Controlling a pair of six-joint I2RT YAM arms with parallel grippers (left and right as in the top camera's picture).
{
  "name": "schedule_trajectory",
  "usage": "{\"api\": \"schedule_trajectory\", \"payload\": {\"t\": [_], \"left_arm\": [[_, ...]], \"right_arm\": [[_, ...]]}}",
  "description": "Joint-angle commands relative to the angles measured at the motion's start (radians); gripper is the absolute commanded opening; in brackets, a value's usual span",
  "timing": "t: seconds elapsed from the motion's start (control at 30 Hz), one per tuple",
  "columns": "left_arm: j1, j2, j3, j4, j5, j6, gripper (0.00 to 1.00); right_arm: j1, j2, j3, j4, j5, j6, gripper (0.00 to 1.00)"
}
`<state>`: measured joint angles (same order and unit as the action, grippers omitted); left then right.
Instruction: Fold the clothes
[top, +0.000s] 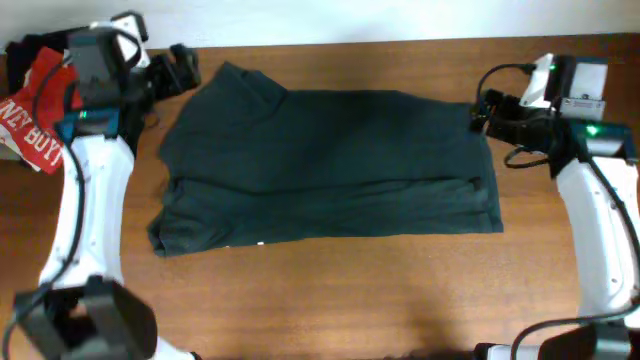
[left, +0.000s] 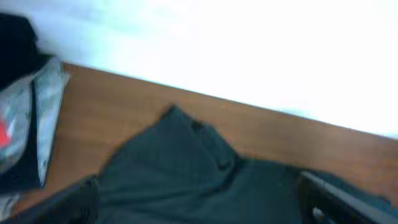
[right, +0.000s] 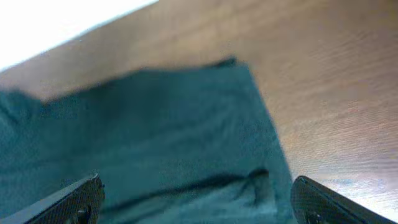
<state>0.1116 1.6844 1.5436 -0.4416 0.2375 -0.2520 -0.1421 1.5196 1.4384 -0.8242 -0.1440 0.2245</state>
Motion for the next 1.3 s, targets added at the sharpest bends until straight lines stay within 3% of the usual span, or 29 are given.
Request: {"api": "schedule_trajectory", "payload": {"t": [0.0, 0.1, 0.17, 0.5, 0.57, 0.6, 0.63, 0.67, 0.7, 0.73, 0.77, 0.87, 0.97, 1.03, 1.07, 1.27], "left_arm": [[-0.018, 0.416, 0.449, -0.174, 0.019, 0.171, 0.99], [-0.023, 0.708, 0.694, -0.259, 0.08, 0.241, 0.99], [-0.031, 0.788, 0.705, -0.232, 0.08, 0.31, 0.99], [-0.054, 0.984, 0.705, -0.061, -0.002, 0.382, 0.98], [-0.054, 0.992, 0.705, -0.038, -0.002, 0.382, 0.93], [-0.054, 0.996, 0.704, -0.041, -0.002, 0.382, 0.83], [-0.054, 1.001, 0.702, -0.054, -0.002, 0.382, 0.65], [-0.054, 1.003, 0.701, -0.074, -0.002, 0.382, 0.41], [-0.054, 1.003, 0.701, -0.096, -0.002, 0.382, 0.13], [-0.054, 1.003, 0.701, -0.115, -0.002, 0.381, 0.0], [-0.054, 1.003, 0.701, -0.13, -0.002, 0.381, 0.0], [-0.054, 1.003, 0.701, -0.172, -0.002, 0.381, 0.0], [-0.054, 1.003, 0.701, -0.177, 0.002, 0.381, 0.0], [-0.054, 1.003, 0.701, -0.194, 0.002, 0.381, 0.0], [-0.054, 1.003, 0.701, -0.199, 0.002, 0.381, 0.0], [-0.055, 1.003, 0.701, -0.211, 0.002, 0.381, 0.0]], "right_arm": [[0.068, 0.105, 0.005, -0.109, -0.006, -0.064, 0.99], [0.122, 0.158, 0.005, -0.161, -0.006, -0.064, 0.99], [0.151, 0.164, 0.003, -0.173, -0.005, -0.088, 0.99], [0.169, 0.165, -0.021, -0.193, 0.0, -0.121, 0.99], [0.169, 0.171, -0.032, -0.186, 0.003, -0.121, 0.99], [0.169, 0.173, -0.032, -0.174, 0.004, -0.12, 0.99], [0.168, 0.173, -0.032, -0.14, 0.031, -0.12, 0.99], [0.168, 0.173, -0.032, -0.105, 0.082, -0.12, 0.84], [0.167, 0.17, -0.029, -0.05, 0.137, -0.12, 0.82], [0.166, 0.17, -0.011, -0.009, 0.151, -0.121, 0.9], [0.163, 0.17, 0.003, 0.032, 0.156, -0.125, 0.99], [0.128, 0.205, 0.031, 0.222, 0.129, -0.272, 0.99], [0.097, 0.399, 0.235, 0.14, 0.156, -0.333, 0.99], [0.035, 0.663, 0.498, 0.042, 0.144, -0.333, 0.99], [0.02, 0.732, 0.547, 0.035, 0.126, -0.333, 0.99], [0.007, 0.907, 0.557, 0.203, -0.01, -0.322, 1.0]]}}
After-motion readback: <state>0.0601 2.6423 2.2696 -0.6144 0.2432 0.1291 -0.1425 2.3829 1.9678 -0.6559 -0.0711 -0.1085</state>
